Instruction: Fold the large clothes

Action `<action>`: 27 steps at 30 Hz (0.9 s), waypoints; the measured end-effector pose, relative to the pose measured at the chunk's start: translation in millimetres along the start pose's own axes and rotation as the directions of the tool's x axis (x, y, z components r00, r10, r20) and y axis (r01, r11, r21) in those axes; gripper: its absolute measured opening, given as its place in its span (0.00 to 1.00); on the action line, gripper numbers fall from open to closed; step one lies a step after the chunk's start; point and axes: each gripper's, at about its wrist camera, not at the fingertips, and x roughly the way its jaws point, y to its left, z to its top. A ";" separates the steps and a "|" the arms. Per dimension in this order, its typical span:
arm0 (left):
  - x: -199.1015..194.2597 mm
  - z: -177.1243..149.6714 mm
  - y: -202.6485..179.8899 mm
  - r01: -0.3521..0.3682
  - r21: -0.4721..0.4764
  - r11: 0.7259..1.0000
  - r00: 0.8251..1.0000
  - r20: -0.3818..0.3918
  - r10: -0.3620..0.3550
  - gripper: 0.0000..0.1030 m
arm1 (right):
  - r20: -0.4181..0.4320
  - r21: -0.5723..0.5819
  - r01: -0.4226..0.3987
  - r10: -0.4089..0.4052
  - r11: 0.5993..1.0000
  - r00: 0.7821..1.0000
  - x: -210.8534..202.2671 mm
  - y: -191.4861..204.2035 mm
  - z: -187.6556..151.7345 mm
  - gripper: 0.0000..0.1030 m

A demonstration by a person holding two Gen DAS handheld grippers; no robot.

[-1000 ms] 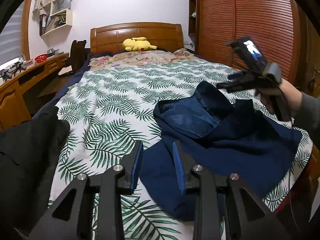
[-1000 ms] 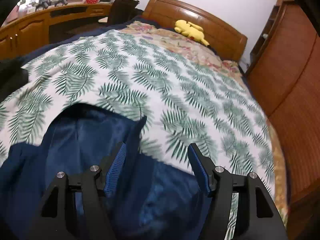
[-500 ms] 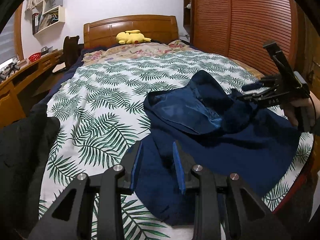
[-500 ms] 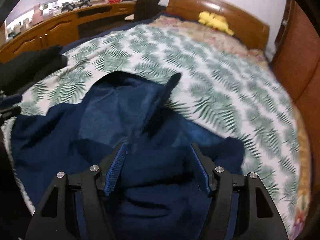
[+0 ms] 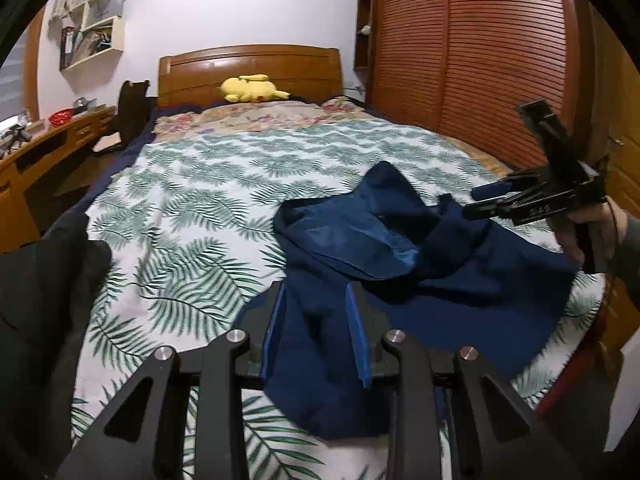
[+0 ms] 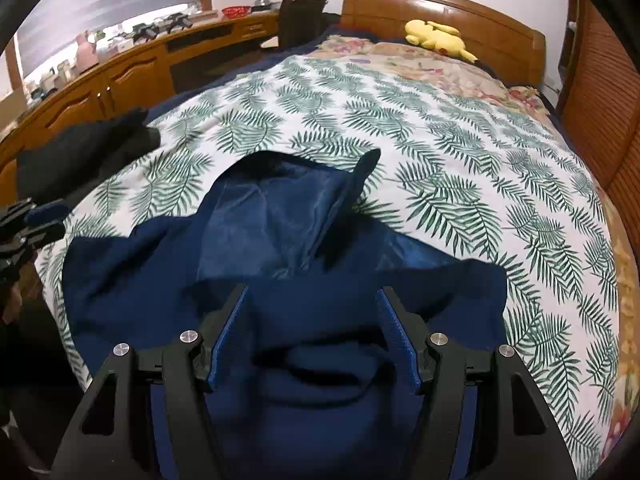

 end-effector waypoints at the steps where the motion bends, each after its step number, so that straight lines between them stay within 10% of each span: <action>1: 0.7 -1.7 -2.3 0.018 0.003 1.000 1.000 -0.011 -0.018 0.28 | -0.015 -0.006 0.011 -0.011 1.000 1.000 3.2 1.4 -1.9 0.64; 5: 9.4 -7.1 -7.8 0.016 0.015 1.000 0.998 -0.053 -0.015 0.28 | -0.083 -0.025 0.042 -0.044 0.999 0.996 26.2 3.0 -9.9 0.53; 6: 12.0 -8.0 -8.2 0.012 0.017 1.000 0.998 -0.061 -0.010 0.28 | -0.087 -0.032 0.030 -0.033 0.999 0.996 31.2 1.9 -10.2 0.18; 7: 13.2 -9.1 -9.1 0.009 0.017 1.000 0.998 -0.068 -0.008 0.28 | -0.090 -0.049 0.027 -0.031 0.998 0.995 35.1 2.4 -9.0 0.06; 11: 17.6 -11.6 -6.8 0.004 0.004 1.000 0.996 -0.086 -0.003 0.28 | 0.025 -0.078 0.095 -0.093 0.992 0.995 27.7 -4.6 7.9 0.03; 14: 17.7 -12.1 -5.2 -0.002 -0.001 1.000 0.996 -0.088 0.002 0.28 | 0.121 -0.019 0.195 -0.192 0.981 0.974 19.8 -26.9 26.8 0.03; 17: 18.5 -12.3 -5.8 -0.001 -0.003 1.000 0.996 -0.092 0.000 0.28 | 0.156 0.085 0.408 -0.416 0.909 0.896 23.9 -62.5 43.0 0.02; 20: 18.6 -12.3 -6.6 -0.002 -0.001 1.000 0.996 -0.094 0.002 0.28 | 0.076 0.125 0.363 -0.374 0.923 0.924 37.1 -85.6 44.7 0.12; 23: 16.7 -11.9 -7.4 -0.002 0.006 1.000 0.995 -0.095 0.003 0.28 | 0.044 0.106 0.359 -0.365 0.927 0.930 34.6 -90.9 26.8 0.52; 27: 15.4 -11.8 -6.4 0.002 0.004 1.000 0.995 -0.097 -0.002 0.28 | 0.021 0.114 0.328 -0.333 0.938 0.943 12.3 -93.4 -13.2 0.58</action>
